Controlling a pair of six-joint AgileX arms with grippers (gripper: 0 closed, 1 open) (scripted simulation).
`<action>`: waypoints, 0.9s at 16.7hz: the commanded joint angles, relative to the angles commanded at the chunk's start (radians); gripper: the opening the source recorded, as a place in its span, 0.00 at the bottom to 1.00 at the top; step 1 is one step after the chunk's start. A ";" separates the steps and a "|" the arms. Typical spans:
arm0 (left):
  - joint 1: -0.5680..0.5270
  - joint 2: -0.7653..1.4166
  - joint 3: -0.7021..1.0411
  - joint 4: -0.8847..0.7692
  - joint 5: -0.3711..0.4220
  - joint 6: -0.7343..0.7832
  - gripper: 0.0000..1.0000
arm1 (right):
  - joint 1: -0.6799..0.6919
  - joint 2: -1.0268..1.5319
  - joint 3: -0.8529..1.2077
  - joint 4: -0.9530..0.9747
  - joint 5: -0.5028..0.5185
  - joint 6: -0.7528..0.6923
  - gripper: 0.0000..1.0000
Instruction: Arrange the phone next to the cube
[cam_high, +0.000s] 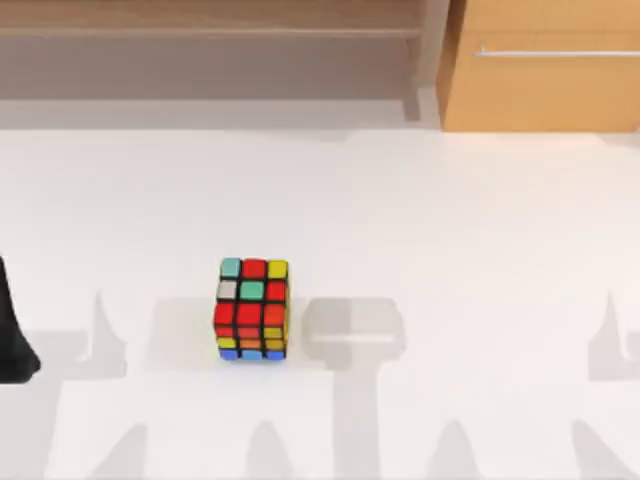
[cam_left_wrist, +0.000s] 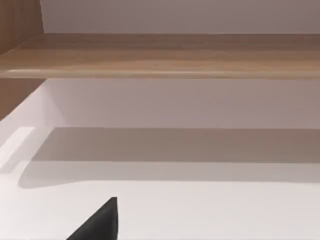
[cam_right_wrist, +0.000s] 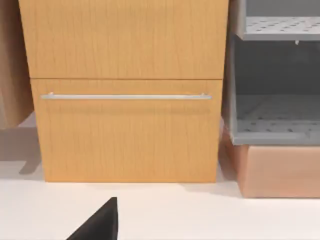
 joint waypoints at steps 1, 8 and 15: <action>0.000 0.000 0.000 0.000 0.000 0.000 1.00 | 0.000 0.000 0.000 0.000 0.000 0.000 1.00; 0.000 0.000 0.000 0.000 0.000 0.000 1.00 | -0.139 0.227 0.131 -0.176 0.001 0.001 1.00; 0.000 0.000 0.000 0.000 0.000 0.000 1.00 | -0.429 0.837 0.397 -0.558 0.000 0.004 1.00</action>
